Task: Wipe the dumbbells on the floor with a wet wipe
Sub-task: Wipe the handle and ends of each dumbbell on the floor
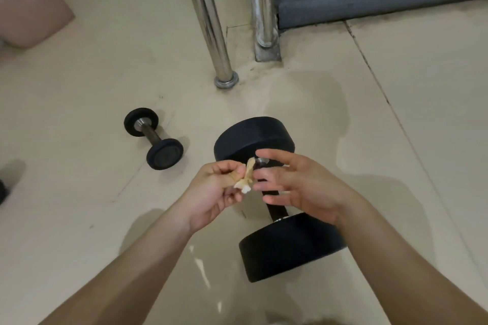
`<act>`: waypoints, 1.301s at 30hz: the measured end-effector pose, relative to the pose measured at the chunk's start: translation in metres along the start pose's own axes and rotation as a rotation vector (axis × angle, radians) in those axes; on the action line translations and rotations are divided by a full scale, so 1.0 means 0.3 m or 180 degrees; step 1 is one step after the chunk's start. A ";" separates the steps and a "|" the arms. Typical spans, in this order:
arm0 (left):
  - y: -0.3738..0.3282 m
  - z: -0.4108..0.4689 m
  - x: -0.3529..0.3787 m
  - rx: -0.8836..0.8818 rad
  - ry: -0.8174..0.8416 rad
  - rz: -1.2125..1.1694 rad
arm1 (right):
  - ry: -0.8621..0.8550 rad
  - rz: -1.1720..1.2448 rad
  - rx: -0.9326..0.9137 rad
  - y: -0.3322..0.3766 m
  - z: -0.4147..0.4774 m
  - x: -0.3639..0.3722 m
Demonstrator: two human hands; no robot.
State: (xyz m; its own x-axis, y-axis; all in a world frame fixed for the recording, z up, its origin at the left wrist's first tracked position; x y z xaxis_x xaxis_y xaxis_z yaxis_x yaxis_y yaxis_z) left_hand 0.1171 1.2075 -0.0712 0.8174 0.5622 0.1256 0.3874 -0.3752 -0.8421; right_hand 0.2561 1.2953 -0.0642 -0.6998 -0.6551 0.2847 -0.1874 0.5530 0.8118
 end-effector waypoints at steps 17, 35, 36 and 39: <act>-0.157 -0.014 -0.310 0.0463 -0.0234 0.0058 | 0.0003 -0.0791 -0.0454 0.083 0.214 0.345; -0.228 0.182 -0.784 0.0378 0.0131 0.0248 | -0.0755 -0.3094 -0.0334 0.161 0.444 0.766; -0.224 0.185 -0.791 0.0376 0.0135 -0.0053 | -0.0892 -0.2693 -0.0152 0.153 0.448 0.782; -0.197 0.182 -0.773 0.0233 0.0280 -0.0807 | -0.1165 -0.1684 0.0123 0.141 0.434 0.842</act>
State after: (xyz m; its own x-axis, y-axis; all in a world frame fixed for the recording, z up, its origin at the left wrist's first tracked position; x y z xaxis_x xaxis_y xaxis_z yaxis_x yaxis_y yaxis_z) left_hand -0.1188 1.1396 -0.0792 0.7333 0.5640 0.3796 0.5552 -0.1746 -0.8132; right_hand -0.0183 1.2202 -0.0242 -0.6946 -0.6301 -0.3471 -0.5916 0.2259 0.7739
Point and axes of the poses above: each hand's wrist, its own z-axis towards the middle knuckle, its own x-axis out of the palm, y = z × x, the point moved 4 cm from there along z, towards the middle knuckle, and after that the axes turned 10 degrees about -y, right-handed, at the moved point
